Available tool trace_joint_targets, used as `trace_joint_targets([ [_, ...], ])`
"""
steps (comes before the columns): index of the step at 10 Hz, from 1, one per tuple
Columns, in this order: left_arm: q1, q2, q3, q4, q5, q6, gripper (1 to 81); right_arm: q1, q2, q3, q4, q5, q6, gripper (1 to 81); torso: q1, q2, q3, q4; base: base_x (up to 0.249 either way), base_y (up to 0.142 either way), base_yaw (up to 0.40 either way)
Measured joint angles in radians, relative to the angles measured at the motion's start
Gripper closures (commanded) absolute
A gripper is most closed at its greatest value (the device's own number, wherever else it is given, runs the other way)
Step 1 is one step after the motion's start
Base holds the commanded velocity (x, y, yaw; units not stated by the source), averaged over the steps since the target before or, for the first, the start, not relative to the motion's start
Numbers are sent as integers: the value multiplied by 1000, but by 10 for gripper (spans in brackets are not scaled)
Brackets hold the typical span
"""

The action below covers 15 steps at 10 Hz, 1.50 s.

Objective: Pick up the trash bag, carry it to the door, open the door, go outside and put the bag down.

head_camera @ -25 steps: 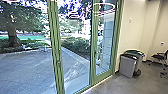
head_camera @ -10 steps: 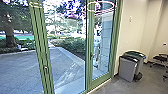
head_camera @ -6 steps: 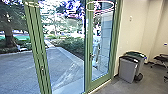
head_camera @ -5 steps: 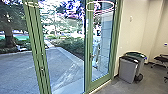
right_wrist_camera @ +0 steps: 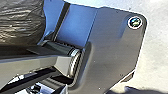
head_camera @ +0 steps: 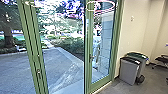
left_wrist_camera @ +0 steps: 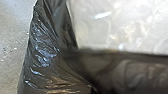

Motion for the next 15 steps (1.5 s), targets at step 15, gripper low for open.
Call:
trace_joint_targets([
  [15,-5,-9,0,1,-6,0,811,-1,7,1,0,2,0,10,1,0,0,0,134,-94,0],
])
